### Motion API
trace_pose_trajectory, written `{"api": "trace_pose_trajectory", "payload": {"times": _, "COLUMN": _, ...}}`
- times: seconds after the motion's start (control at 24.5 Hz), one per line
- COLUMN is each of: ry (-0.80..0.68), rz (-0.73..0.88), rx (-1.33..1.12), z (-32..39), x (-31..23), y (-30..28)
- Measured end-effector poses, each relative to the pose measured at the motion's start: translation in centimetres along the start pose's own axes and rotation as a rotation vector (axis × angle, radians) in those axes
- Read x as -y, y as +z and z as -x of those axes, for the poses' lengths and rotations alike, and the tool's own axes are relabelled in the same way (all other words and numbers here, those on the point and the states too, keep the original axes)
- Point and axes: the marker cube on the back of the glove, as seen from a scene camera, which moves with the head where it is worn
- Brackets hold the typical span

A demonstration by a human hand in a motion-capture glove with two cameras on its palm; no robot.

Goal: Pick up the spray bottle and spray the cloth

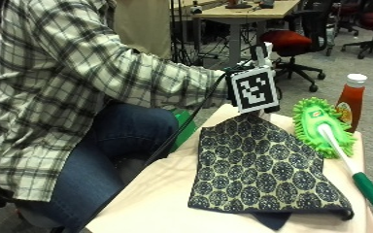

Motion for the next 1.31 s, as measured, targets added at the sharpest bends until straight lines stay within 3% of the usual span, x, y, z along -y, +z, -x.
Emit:
{"api": "trace_pose_trajectory", "payload": {"times": 0.73, "ry": 0.038, "rz": 0.067, "rx": 0.005, "z": 0.8, "x": -1.6, "y": -1.7}}
{"api": "trace_pose_trajectory", "payload": {"times": 1.06, "ry": 0.039, "rz": 0.065, "rx": -0.191, "z": 2.2, "x": -3.8, "y": -4.3}}
{"api": "trace_pose_trajectory", "payload": {"times": 1.31, "ry": 0.072, "rz": 0.112, "rx": -0.559, "z": 4.0, "x": -7.9, "y": -9.1}}
